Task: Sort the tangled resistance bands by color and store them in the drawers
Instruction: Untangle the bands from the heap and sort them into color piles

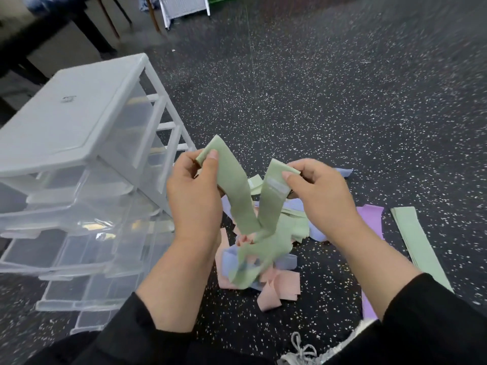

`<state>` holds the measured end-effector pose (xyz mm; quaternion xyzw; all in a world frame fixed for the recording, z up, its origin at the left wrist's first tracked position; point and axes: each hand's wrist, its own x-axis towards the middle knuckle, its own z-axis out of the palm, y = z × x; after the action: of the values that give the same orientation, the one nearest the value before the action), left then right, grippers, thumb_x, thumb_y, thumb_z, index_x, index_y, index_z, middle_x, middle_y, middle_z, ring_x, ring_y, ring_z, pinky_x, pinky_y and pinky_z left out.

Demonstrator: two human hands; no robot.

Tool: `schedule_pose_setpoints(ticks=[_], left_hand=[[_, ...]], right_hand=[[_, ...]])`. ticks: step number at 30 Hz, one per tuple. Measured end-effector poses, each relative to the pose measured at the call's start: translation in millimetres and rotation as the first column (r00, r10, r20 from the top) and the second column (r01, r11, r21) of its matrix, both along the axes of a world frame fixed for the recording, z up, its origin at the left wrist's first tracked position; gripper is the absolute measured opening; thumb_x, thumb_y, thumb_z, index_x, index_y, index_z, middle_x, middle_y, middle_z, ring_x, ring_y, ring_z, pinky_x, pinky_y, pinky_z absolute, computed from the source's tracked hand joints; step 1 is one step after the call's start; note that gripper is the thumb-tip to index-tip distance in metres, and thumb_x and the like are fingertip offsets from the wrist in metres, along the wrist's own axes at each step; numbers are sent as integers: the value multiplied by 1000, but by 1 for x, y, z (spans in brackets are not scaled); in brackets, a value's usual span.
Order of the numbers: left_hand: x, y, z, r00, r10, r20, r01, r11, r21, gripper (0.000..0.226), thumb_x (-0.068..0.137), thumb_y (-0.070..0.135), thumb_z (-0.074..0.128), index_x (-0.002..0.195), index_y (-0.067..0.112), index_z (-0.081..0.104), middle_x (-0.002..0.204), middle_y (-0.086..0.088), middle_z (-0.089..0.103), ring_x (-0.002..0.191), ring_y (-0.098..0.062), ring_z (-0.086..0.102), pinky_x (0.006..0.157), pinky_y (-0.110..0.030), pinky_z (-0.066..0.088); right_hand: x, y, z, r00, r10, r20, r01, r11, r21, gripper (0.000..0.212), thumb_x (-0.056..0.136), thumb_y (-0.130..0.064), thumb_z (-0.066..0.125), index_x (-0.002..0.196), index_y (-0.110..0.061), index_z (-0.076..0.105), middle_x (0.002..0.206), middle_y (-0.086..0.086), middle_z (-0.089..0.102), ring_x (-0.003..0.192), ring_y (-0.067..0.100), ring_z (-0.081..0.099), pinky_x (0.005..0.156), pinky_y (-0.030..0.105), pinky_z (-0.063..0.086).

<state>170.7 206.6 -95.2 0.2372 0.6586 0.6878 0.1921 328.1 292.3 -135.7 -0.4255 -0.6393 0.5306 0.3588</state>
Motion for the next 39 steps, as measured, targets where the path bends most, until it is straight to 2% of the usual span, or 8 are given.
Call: schedule_pose_setpoints(ticks=[9, 13, 17, 24, 27, 31, 35, 39], left_hand=[[31, -35, 43, 980, -129, 152, 130, 991, 1, 19, 88, 27, 64, 84, 12, 75, 77, -7, 64, 75, -21, 56, 76, -42, 48], [52, -54, 65, 993, -82, 90, 83, 996, -12, 19, 89, 27, 69, 72, 21, 75, 77, 16, 68, 73, -8, 58, 73, -34, 48], [73, -78, 77, 990, -132, -41, 130, 990, -46, 13, 93, 26, 69, 92, 30, 82, 98, 6, 74, 93, -6, 69, 85, -29, 52], [98, -123, 79, 940, -226, -256, 208, 974, -95, 14, 101, 17, 61, 105, 17, 75, 106, 7, 57, 95, -2, 58, 77, -9, 42], [105, -137, 81, 864, -312, -394, 259, 948, -183, 27, 101, 12, 57, 123, 21, 69, 116, 12, 51, 104, 11, 51, 81, -3, 38], [101, -146, 85, 831, -445, -334, 382, 893, -239, 44, 100, 3, 47, 138, 19, 64, 133, 18, 50, 121, 10, 49, 94, 3, 31], [91, -153, 94, 831, -500, -244, 448, 862, -238, 38, 102, 5, 45, 122, 24, 72, 120, 30, 60, 111, 16, 54, 95, -5, 37], [76, -142, 99, 877, -401, -265, 367, 914, -170, 31, 101, 15, 57, 116, 41, 58, 109, 17, 65, 104, 2, 61, 89, -21, 46]], right_hand=[[11, -40, 109, 991, -30, -128, 19, 996, -87, 11, 94, -10, 63, 88, -8, 72, 78, 13, 73, 65, 17, 67, 67, 36, 63], [11, -77, 130, 995, -22, -100, 13, 996, -90, 12, 95, -8, 63, 86, -4, 70, 76, 15, 71, 69, 18, 67, 65, 35, 63], [13, -114, 143, 991, -25, -135, 6, 990, -138, 14, 95, -9, 62, 88, -5, 74, 86, 22, 73, 73, 21, 71, 67, 37, 63], [22, -151, 147, 983, -16, -183, -15, 986, -168, 22, 95, -10, 57, 87, -5, 77, 89, 20, 75, 78, 24, 70, 77, 40, 62], [24, -158, 148, 993, -5, -118, -8, 994, -111, 32, 92, -32, 65, 89, -1, 73, 86, 25, 69, 76, 22, 61, 74, 44, 54], [30, -158, 154, 995, 32, -97, -39, 997, -70, 17, 92, -11, 63, 83, -4, 75, 93, 27, 71, 79, 21, 65, 90, 54, 56], [37, -147, 152, 993, -30, 110, 20, 995, 94, 26, 87, -27, 53, 81, -10, 71, 86, 24, 67, 71, 25, 59, 81, 62, 56], [43, -141, 159, 966, -63, 250, 6, 975, 223, 24, 98, -25, 50, 86, -17, 69, 81, 12, 68, 69, 25, 58, 77, 50, 54]])
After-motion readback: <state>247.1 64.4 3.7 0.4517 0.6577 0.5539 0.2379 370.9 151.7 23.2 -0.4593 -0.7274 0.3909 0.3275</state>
